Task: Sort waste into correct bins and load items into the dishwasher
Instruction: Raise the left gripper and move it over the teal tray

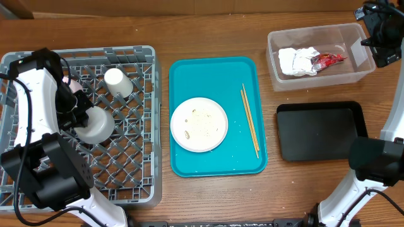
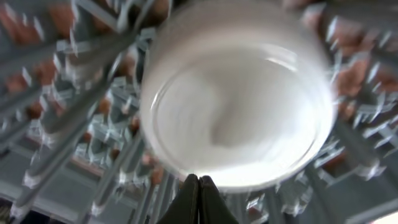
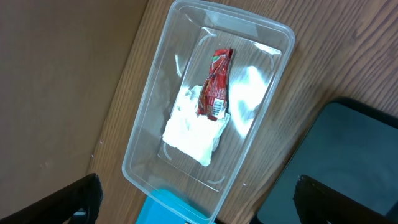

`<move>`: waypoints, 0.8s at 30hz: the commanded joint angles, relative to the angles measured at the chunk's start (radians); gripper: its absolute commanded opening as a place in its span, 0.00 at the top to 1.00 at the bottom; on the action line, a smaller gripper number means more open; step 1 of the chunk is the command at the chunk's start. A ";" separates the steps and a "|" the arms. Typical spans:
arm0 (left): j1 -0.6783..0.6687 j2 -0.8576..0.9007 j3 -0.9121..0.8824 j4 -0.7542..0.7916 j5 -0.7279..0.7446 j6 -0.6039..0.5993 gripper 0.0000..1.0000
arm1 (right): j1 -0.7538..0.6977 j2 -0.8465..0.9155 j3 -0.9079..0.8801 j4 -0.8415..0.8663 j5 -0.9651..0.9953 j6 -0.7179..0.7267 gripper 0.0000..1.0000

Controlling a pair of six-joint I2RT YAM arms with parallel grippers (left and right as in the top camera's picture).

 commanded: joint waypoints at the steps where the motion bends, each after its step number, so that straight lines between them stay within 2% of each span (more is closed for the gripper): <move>1: 0.003 -0.007 0.063 -0.063 -0.005 -0.021 0.96 | -0.002 -0.001 0.003 0.002 0.010 -0.001 0.00; 9: 0.001 -0.078 0.211 -0.169 0.111 -0.001 0.96 | -0.002 -0.001 0.003 0.002 0.010 -0.001 0.00; 17: -0.087 -0.314 0.232 -0.068 0.243 0.043 0.96 | -0.002 -0.001 0.003 0.002 0.010 -0.001 0.00; 18: -0.112 -0.337 0.232 -0.051 0.261 0.057 0.87 | -0.002 -0.001 0.003 0.002 0.010 -0.001 0.00; 21: -0.193 -0.373 0.232 -0.030 0.316 0.059 0.46 | -0.002 -0.001 0.003 0.002 0.010 -0.001 0.00; 24: -0.279 -0.369 0.227 -0.029 0.380 0.059 0.38 | -0.002 -0.001 0.003 0.002 0.010 -0.001 0.00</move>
